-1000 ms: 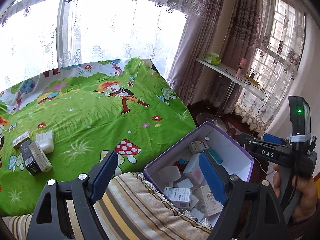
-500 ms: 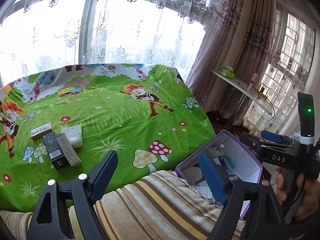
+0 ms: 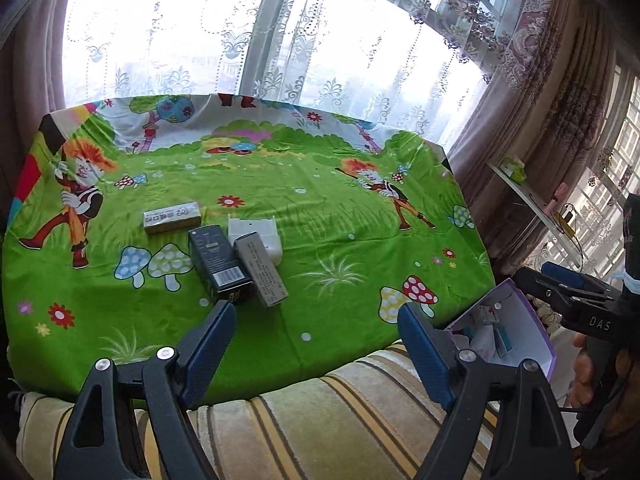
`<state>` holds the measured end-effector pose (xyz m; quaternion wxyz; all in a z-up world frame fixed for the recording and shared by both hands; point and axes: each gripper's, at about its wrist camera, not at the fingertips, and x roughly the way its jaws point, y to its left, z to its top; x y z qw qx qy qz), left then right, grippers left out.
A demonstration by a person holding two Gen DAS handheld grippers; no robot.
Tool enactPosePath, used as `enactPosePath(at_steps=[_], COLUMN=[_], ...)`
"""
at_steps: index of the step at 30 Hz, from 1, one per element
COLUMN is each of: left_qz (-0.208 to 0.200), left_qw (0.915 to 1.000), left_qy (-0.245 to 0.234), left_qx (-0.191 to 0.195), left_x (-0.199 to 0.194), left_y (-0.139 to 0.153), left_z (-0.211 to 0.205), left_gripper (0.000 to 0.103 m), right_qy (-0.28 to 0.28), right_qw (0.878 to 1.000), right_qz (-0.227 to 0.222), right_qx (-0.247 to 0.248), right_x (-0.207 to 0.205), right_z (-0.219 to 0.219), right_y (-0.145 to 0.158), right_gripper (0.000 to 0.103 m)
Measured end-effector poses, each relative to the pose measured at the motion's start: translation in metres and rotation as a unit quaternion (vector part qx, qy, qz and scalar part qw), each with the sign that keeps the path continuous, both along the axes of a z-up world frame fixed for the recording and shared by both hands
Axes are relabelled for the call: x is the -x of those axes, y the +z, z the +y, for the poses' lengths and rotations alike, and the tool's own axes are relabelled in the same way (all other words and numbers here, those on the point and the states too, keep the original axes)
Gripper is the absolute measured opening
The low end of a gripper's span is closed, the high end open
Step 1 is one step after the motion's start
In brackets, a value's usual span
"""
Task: Organize rigid objects
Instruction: 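Move both tools back over the remaining boxes on the bed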
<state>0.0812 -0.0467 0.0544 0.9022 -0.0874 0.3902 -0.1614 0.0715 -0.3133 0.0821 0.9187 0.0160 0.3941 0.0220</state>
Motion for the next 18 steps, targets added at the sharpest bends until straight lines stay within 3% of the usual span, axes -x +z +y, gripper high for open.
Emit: enactPosePath(at_steps=[7, 18], left_qz=[0.013, 0.044], left_qw=[0.9996, 0.9974], left_qy=[0.015, 0.035], left_qx=[-0.018, -0.046], left_x=[-0.016, -0.05], left_y=[-0.007, -0.017], left_z=[0.026, 0.06], left_gripper=[0.084, 0.084], right_qy=[0.083, 0.153], right_qw=[0.996, 0.985], right_qz=[0.024, 0.07], right_qx=[0.008, 0.034], right_x=[-0.027, -0.067], right_z=[0.061, 0.135], right_y=[-0.013, -0.049], right_gripper=[0.097, 0.095])
